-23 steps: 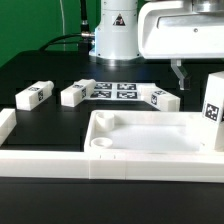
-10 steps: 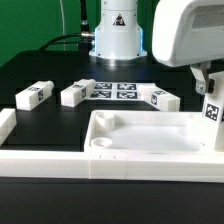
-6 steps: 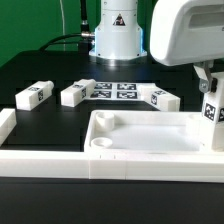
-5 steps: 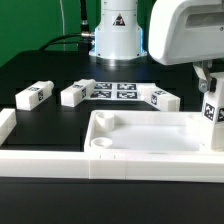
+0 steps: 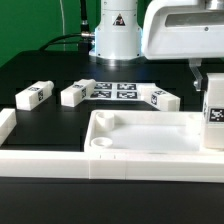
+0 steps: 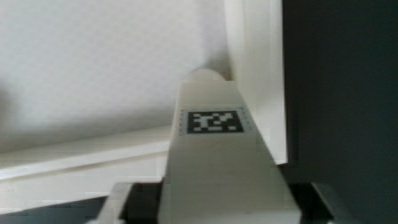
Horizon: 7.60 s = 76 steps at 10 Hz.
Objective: Assemble desk
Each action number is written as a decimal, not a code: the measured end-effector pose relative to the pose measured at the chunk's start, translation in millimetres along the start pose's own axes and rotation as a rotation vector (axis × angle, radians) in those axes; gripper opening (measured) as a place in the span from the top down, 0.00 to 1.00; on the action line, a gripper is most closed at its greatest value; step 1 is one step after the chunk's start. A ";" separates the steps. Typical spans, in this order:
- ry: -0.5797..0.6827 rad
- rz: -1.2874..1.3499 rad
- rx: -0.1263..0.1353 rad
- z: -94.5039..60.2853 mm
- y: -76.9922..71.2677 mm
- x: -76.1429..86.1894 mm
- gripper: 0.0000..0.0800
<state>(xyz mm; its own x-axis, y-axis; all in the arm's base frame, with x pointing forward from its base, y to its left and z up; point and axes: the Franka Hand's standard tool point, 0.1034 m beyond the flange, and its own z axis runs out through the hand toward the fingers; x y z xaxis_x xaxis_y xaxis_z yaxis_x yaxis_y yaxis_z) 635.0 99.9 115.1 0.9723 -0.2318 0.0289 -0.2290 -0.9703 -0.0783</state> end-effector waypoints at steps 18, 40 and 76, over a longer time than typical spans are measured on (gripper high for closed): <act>-0.015 -0.281 0.025 7.1 -1.2 -3.1 0.19; -0.016 -0.124 0.014 7.3 2.9 -3.6 0.64; -0.010 -0.363 0.002 9.2 0.2 -1.2 0.64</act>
Offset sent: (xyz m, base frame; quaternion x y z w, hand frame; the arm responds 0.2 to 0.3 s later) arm -0.0003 0.0032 0.0019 0.0175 -0.0329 0.2353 0.9712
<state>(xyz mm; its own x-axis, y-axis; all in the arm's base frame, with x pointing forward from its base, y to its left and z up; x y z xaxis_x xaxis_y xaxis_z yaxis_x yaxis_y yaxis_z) 634.2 100.6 105.9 0.9907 0.1283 0.0458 0.1312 -0.9891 -0.0662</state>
